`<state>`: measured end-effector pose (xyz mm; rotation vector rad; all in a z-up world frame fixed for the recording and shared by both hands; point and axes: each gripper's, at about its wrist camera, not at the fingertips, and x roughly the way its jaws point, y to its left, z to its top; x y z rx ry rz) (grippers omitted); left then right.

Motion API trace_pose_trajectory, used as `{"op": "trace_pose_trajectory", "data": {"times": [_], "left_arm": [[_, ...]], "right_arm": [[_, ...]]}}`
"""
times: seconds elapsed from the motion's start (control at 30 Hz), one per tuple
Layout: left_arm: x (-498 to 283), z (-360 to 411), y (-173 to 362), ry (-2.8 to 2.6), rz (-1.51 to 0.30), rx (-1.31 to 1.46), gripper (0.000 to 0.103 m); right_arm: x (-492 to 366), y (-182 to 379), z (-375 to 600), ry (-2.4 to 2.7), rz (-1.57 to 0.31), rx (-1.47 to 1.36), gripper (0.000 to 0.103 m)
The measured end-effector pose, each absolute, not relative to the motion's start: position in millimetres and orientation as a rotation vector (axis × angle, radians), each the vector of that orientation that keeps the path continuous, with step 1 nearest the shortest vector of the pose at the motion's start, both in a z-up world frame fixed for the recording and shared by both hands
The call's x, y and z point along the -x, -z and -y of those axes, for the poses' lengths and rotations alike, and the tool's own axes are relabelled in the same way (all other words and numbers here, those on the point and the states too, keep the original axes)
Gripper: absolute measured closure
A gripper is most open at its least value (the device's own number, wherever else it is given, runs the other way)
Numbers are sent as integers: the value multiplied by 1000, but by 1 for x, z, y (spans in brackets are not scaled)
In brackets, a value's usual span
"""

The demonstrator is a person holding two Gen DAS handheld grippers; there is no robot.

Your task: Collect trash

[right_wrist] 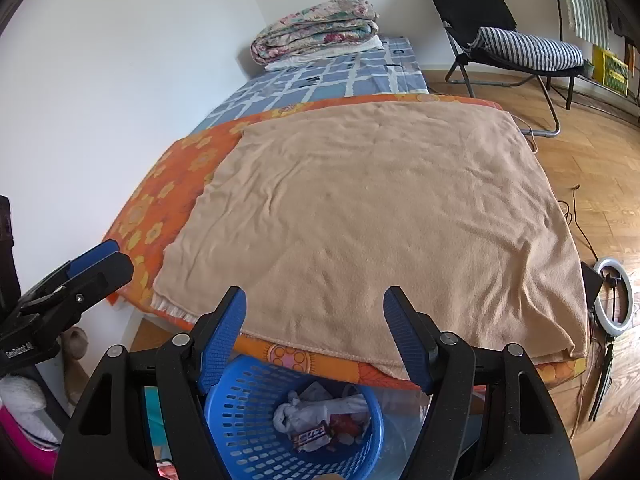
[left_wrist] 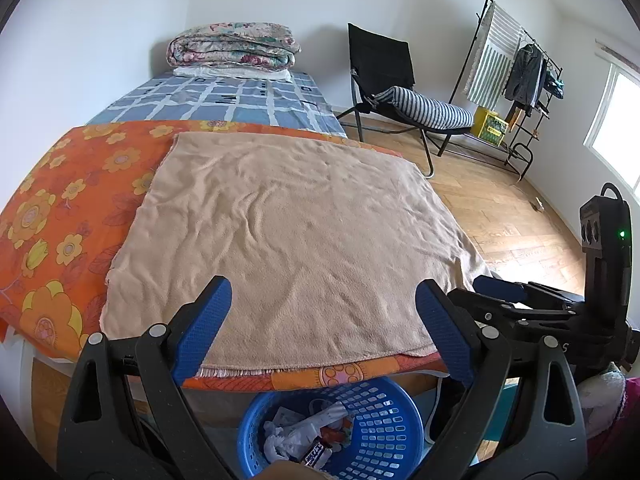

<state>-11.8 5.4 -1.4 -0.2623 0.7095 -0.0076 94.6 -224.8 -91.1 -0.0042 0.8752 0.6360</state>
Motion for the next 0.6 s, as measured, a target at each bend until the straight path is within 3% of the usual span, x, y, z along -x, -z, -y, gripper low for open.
{"op": "trace_pose_trajectory", "data": {"times": [0.6], "left_arm": [[11, -8, 5, 10, -721, 278, 8]], "right_arm": [[-95, 98, 226, -639, -903, -2, 29]]}}
